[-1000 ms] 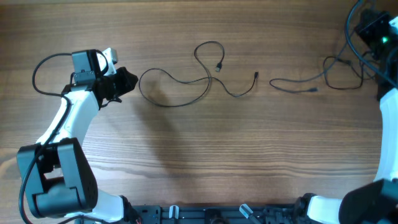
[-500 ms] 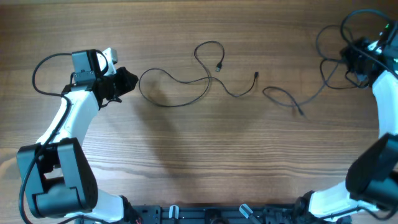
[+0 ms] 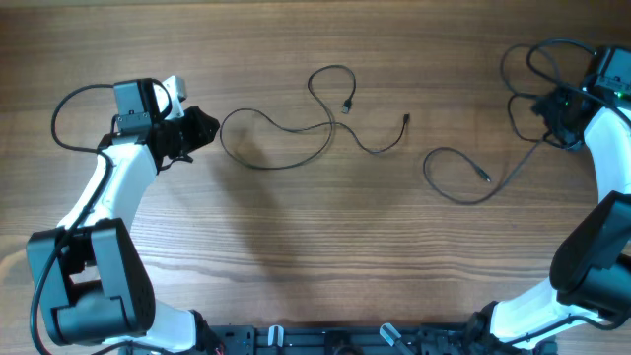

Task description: Untangle cables

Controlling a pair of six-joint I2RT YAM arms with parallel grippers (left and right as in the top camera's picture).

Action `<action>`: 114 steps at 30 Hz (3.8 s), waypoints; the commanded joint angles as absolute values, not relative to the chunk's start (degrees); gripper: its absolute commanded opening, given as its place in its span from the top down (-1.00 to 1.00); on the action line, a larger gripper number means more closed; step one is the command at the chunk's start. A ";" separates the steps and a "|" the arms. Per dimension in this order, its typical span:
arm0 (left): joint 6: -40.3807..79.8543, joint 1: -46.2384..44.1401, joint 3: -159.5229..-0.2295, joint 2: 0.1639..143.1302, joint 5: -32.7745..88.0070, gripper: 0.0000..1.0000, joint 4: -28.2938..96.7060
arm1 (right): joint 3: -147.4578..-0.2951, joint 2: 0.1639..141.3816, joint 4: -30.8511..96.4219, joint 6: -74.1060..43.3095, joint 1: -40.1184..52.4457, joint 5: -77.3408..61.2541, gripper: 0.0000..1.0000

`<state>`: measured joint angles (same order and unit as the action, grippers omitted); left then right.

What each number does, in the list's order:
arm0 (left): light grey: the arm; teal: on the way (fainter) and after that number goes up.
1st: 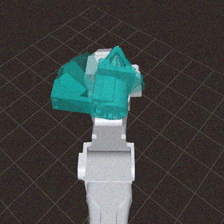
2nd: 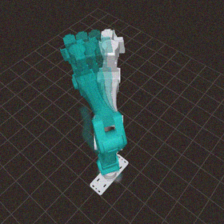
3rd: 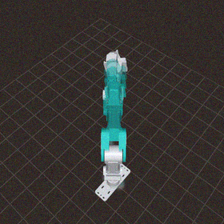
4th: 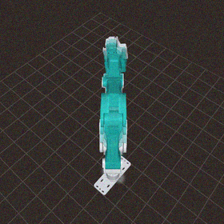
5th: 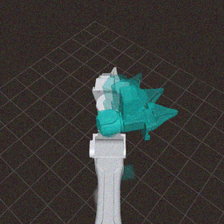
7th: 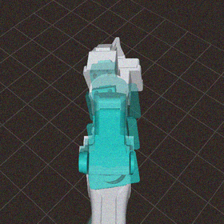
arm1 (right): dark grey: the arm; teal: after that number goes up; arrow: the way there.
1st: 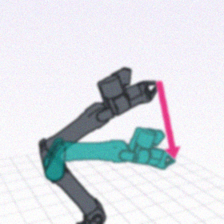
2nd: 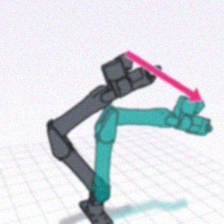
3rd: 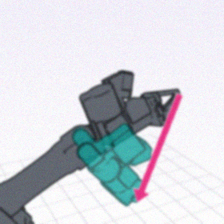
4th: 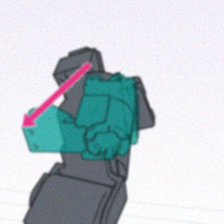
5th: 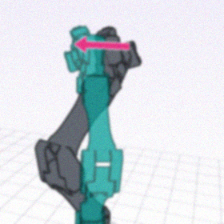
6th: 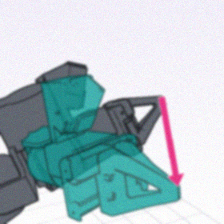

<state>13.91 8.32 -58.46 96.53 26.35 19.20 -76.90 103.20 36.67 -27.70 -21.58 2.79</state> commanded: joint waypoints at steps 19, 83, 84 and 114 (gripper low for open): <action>14.00 8.47 -58.13 96.82 25.87 0.52 19.07 | -76.36 104.53 61.39 -20.12 -21.71 -7.79 -0.99; 14.00 8.47 -58.13 96.82 25.87 0.49 19.07 | -62.87 104.71 39.72 -24.69 -7.40 5.10 -0.99; 13.98 8.47 -58.13 96.82 25.87 0.49 19.09 | -62.87 104.71 39.72 -25.61 -7.73 4.91 -0.99; 14.00 8.47 -58.13 96.82 25.87 0.49 19.07 | -62.87 107.46 27.73 -35.03 10.11 -14.70 -0.99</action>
<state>14.09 8.32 -58.46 96.53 26.35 19.22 -63.02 105.93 29.15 -32.16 7.09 -13.54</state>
